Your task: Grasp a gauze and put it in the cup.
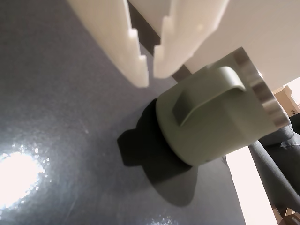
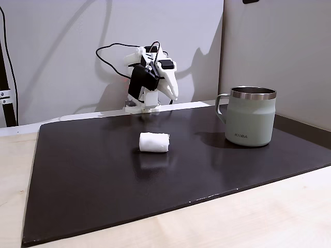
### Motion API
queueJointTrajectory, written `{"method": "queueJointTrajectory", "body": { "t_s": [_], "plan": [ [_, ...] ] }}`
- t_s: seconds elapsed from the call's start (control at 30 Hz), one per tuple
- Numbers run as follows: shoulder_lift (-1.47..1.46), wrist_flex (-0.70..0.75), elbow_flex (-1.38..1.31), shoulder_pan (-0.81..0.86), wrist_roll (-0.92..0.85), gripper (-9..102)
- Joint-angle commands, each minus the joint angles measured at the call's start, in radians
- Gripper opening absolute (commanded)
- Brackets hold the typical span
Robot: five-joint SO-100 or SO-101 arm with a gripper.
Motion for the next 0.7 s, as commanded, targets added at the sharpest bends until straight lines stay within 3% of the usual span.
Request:
{"method": "queueJointTrajectory", "body": {
  "t_s": [0.0, 0.67],
  "plan": [
    [0.008, -0.021, -0.009, 0.003, 0.009, 0],
    [0.008, 0.002, -0.023, 0.012, 0.0, 0]
  ]
}}
